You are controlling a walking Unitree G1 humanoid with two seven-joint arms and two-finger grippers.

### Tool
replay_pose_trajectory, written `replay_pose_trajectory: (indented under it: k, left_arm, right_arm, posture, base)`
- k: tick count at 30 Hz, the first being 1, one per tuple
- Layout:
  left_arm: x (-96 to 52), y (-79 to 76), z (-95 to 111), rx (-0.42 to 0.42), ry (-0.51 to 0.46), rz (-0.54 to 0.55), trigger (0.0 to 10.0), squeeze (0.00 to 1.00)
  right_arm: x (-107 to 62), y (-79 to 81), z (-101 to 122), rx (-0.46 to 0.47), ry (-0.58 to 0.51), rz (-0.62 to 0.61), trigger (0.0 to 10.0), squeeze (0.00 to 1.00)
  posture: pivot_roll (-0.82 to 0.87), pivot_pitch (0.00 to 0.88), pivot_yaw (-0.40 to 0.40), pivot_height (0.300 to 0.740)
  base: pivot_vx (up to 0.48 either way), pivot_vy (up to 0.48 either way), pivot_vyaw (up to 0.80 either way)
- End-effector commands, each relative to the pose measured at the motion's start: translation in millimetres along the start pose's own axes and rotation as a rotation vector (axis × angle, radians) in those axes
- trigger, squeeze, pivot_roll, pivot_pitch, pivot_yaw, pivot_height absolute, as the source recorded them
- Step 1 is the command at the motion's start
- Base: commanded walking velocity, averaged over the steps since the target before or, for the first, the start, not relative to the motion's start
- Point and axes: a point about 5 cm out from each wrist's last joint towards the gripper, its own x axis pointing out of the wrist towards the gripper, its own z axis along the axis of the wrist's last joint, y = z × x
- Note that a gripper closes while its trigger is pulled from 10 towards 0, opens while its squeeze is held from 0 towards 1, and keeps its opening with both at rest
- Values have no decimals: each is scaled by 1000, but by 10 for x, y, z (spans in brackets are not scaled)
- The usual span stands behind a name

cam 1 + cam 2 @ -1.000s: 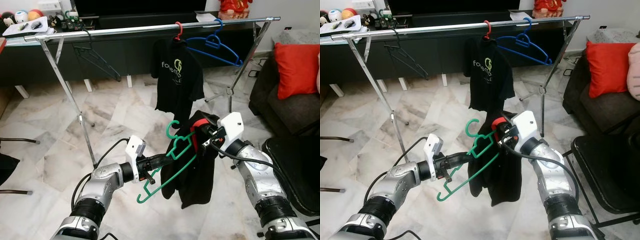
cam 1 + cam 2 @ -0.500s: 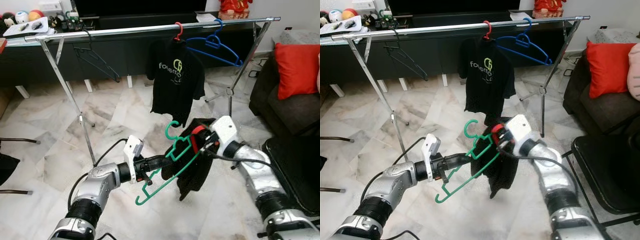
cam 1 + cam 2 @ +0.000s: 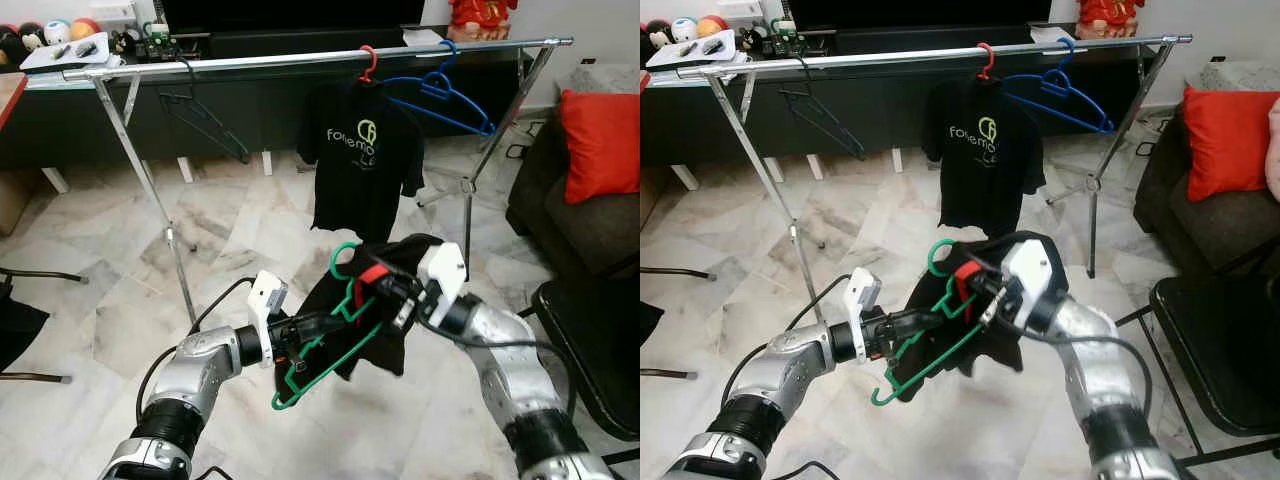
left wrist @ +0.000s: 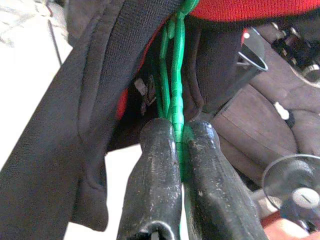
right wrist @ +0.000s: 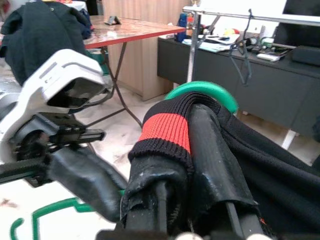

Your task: Hang hanger

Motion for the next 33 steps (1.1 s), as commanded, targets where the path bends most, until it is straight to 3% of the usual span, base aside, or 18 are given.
replay_pose_trajectory:
  k: [1, 5, 16, 28, 33]
  left_arm:
    - [14, 22, 43, 28, -25, 35, 10000, 0]
    - [14, 64, 82, 26, -67, 90, 10000, 0]
    - [26, 41, 83, 25, -80, 82, 10000, 0]
    - [47, -34, 50, 28, -54, 8, 10000, 0]
    - [61, -43, 69, 34, -67, 7, 10000, 0]
  right_arm:
    - [-33, 7, -15, -17, 18, -16, 10000, 0]
    - [-185, -34, -98, 48, 25, -137, 10000, 0]
    - [-249, -63, -69, 69, -14, -220, 10000, 0]
    - [94, -254, 175, -56, 31, -172, 10000, 0]
    - [226, -197, 179, -80, 76, -81, 10000, 0]
  posture:
    - [16, 166, -11, 740]
    - [12, 167, -11, 740]
    - [10, 170, -10, 740]
    - [17, 156, -13, 740]
    - [26, 149, -19, 740]
  base:
    - [0, 0, 0]
    - [0, 0, 0]
    - [0, 0, 0]
    - [0, 0, 0]
    - [0, 0, 0]
